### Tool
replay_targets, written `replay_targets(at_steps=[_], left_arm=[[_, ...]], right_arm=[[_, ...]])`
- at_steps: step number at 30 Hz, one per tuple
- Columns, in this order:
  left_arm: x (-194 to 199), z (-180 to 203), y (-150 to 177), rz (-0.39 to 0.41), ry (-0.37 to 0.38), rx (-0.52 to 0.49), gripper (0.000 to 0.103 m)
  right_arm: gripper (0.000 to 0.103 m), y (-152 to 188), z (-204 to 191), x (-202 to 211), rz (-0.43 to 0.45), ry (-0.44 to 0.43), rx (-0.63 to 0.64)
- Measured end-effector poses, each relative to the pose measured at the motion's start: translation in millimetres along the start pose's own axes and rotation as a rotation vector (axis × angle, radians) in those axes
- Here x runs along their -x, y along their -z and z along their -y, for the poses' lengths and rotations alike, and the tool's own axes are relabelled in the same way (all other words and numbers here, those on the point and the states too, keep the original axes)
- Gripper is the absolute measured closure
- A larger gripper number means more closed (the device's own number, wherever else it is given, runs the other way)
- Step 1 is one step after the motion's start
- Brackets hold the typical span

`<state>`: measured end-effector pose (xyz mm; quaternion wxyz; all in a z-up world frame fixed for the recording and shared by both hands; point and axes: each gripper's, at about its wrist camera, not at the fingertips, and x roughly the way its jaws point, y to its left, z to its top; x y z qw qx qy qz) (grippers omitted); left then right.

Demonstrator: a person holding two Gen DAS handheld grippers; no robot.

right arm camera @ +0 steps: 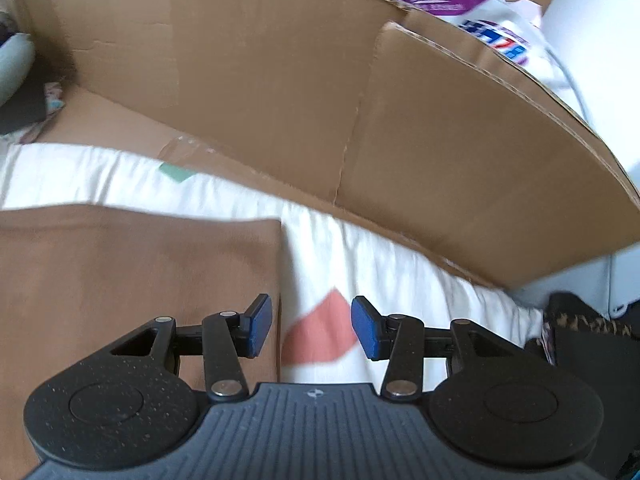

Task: Fold clothes
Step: 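Open both grippers and lift them off the folded brown shirt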

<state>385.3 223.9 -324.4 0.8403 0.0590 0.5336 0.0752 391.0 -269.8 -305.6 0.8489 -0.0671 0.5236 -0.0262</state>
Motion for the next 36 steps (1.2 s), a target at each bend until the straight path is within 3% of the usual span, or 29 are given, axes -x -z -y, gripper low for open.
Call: replay_targets(at_steps=[6,8,12,23,32,36], left_arm=[[38,28,21,0.021,0.053,-0.044,0.062],[48,40,28,0.026,0.058,-0.073,0.052],[58,61,49,0.034,0.116,-0.077,0.048],[41,89,96,-0.009,0.223,-0.024,0.048],[24,90,118,-0.034,0.261,-0.025,0.049],[9,85,128,-0.059,0.234,-0.028,0.049]], right_arm=[[0.052,41,0,13,0.018,-0.025,0.034],[0.052,56,-1,22,0.031,-0.047,0.034],[0.052,81,-4,24,0.044,-0.098,-0.028],[0.052,116,-32,12,0.019,-0.176,-0.014],[0.053,144,-55,3,0.009,-0.217,0.08],[0.054,156,-50,-11,-0.028,-0.206,0.085]])
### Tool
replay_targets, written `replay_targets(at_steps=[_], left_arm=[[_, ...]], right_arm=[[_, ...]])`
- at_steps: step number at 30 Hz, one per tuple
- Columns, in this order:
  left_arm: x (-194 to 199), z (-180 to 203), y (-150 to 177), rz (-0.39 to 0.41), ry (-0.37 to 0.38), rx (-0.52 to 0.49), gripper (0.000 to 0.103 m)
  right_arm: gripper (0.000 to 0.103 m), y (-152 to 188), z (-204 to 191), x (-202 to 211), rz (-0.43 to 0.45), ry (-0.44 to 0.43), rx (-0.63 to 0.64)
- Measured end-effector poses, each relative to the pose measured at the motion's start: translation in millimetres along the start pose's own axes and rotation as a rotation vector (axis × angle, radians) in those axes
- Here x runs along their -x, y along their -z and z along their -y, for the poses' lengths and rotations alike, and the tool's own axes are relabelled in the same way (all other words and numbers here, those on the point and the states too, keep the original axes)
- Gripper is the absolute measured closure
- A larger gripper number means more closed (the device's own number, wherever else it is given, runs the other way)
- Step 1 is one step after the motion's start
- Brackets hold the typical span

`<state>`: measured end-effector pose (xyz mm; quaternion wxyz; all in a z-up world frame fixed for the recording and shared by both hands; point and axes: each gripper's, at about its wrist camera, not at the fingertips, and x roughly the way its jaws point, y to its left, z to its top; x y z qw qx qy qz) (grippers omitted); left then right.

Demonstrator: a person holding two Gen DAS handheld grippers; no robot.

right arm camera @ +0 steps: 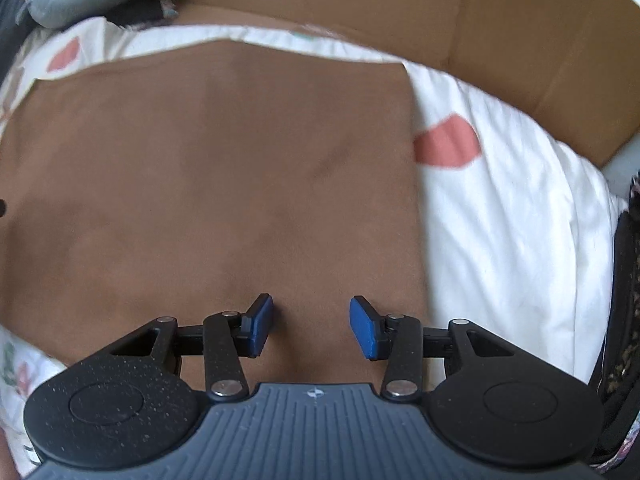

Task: Fold clothes

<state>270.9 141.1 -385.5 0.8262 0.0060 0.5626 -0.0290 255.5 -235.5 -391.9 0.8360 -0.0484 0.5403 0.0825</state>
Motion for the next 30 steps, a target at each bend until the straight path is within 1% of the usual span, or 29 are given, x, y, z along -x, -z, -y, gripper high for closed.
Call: replay_targets(at_steps=[4,8,10,12,14,17,23,27,30], left_arm=[[-8,-9,9,-0.016,-0.046,-0.011,0.048],[-6,-22,20,-0.012,-0.065,-0.014,0.042],[-1,-27,24,-0.008,-0.083,-0.016,0.042],[5,-32,28,-0.002,-0.116,-0.024,0.043],[14,-36,32,0.016,-0.137,-0.016,0.053],[34,-38,40,0.041,-0.121,0.012,0.053],[52,-30,54,0.054,-0.088,0.035,0.053],[38,-22,63,0.024,-0.062,0.034,0.053],[26,-21,71,0.002,-0.08,0.026,0.054]], right_arm=[[0.054,5,15,-2,-0.004,-0.007,-0.037],[0.055,9,22,1,0.002,0.023,-0.027],[0.055,10,27,4,0.001,0.03,-0.026],[0.055,11,31,8,-0.001,0.041,-0.026],[0.055,12,36,18,0.01,0.012,-0.041],[0.055,14,40,35,0.033,-0.038,-0.063],[0.055,22,21,44,0.032,-0.061,-0.018],[0.055,29,7,40,0.01,-0.087,-0.011],[0.055,37,-2,30,-0.007,-0.058,0.027]])
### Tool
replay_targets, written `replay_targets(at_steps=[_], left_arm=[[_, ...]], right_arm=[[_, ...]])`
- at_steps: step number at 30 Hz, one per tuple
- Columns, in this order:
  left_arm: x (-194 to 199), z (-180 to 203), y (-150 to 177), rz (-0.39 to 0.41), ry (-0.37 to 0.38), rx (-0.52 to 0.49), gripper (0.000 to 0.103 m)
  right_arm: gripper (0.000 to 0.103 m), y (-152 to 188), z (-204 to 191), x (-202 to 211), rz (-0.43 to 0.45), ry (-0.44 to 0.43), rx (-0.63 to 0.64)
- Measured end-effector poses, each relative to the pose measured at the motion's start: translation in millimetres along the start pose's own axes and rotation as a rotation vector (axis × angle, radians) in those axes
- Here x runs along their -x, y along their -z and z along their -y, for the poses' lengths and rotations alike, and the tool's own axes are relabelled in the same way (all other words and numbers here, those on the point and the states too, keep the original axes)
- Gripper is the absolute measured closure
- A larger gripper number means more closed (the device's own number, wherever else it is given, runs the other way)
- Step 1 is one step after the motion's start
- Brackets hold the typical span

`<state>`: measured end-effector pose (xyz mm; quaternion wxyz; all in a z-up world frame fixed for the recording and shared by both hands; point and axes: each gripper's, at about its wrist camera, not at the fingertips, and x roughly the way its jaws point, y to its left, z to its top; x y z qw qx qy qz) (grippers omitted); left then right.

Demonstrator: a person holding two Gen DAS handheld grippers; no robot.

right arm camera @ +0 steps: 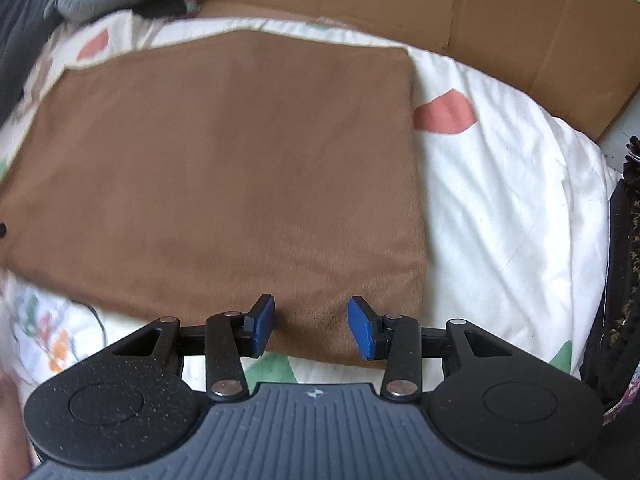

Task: Fold clothes

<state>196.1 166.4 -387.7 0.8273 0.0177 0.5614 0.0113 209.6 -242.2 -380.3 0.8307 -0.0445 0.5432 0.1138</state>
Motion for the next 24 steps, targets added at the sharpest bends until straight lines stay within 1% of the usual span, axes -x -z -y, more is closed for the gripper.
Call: replay_targets(at_steps=[3,5,9,11,15,16,17,19,21,24], left_arm=[[-9,-10,5,-0.026,-0.026,0.022,0.058],[-11,-20,8,-0.034,-0.032,0.039,0.064],[-9,-32,13,-0.035,-0.052,0.047,0.065],[-5,-38,15,-0.031,-0.073,0.061,0.065],[0,-50,17,-0.019,-0.113,0.087,0.066],[0,-53,17,-0.017,-0.119,0.092,0.065],[0,-55,17,-0.018,-0.12,0.1,0.064],[0,-60,17,-0.021,-0.12,0.121,0.064],[8,-59,14,0.005,-0.125,0.12,0.066],[25,-51,8,0.054,-0.12,0.1,0.066]], right_arm=[[0.056,9,2,-9,-0.025,0.028,0.0],[0.057,14,8,-8,-0.031,0.031,-0.023],[0.06,18,22,-3,-0.033,0.038,-0.063],[0.066,20,30,0,-0.032,0.033,-0.094],[0.067,21,37,6,-0.024,0.027,-0.13],[0.067,21,37,6,-0.022,0.042,-0.125],[0.067,21,37,7,-0.019,0.057,-0.119],[0.066,20,39,12,-0.013,0.049,-0.136],[0.066,19,40,18,-0.008,0.042,-0.153],[0.066,14,40,28,0.012,0.017,-0.172]])
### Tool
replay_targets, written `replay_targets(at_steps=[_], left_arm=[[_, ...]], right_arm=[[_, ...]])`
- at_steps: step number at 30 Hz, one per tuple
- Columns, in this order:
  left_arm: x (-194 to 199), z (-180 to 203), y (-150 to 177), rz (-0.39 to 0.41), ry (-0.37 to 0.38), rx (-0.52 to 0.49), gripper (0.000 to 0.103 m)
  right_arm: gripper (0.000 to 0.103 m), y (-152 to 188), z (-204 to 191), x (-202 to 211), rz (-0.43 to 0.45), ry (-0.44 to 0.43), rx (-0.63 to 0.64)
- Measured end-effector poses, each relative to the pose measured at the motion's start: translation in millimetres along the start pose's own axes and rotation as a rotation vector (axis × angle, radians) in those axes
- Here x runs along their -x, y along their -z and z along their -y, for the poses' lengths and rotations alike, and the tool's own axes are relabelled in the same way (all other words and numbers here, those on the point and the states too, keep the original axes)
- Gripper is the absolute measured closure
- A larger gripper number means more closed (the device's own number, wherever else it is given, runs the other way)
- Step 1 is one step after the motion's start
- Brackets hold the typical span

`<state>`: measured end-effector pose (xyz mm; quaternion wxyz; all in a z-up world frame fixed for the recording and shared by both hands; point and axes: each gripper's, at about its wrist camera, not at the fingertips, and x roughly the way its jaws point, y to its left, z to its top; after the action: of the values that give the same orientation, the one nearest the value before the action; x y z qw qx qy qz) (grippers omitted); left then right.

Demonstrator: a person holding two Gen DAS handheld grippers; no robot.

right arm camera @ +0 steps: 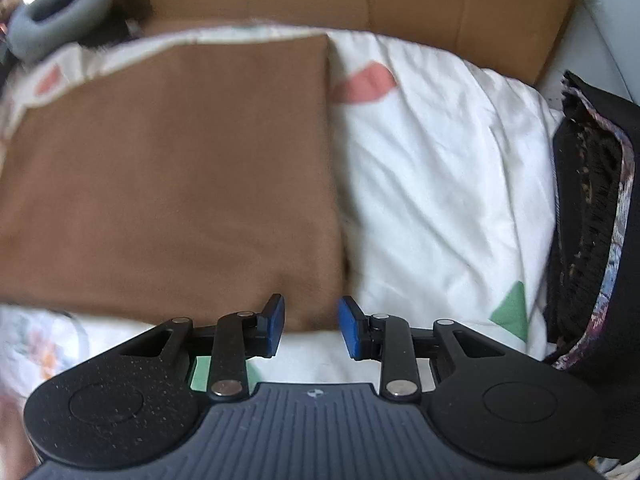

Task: Fold clothes

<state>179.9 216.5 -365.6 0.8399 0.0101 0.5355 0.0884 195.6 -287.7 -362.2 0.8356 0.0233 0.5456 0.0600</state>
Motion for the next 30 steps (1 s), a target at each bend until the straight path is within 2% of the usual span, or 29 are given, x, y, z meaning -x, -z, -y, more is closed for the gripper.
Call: replay_targets(at_steps=[4,8,19,23,26,30], left_arm=[[8,17,-9,0.003,0.089,0.052,0.066],[5,44,-12,-0.002,0.182,0.071,0.066],[-8,135,6,-0.098,0.352,-0.073,0.065],[-11,161,12,-0.094,0.384,-0.169,0.063],[-17,175,17,-0.092,0.374,-0.238,0.062],[-17,182,19,-0.089,0.374,-0.24,0.057]], right_arm=[[0.066,-12,-18,12,0.031,-0.072,0.007],[0.066,-17,-48,4,0.033,-0.078,0.059],[0.066,-4,-105,-28,-0.032,-0.078,0.134],[0.065,5,-112,-36,-0.053,-0.053,0.161],[0.062,12,-114,-41,-0.057,-0.032,0.18],[0.06,16,-116,-40,-0.051,-0.029,0.185]])
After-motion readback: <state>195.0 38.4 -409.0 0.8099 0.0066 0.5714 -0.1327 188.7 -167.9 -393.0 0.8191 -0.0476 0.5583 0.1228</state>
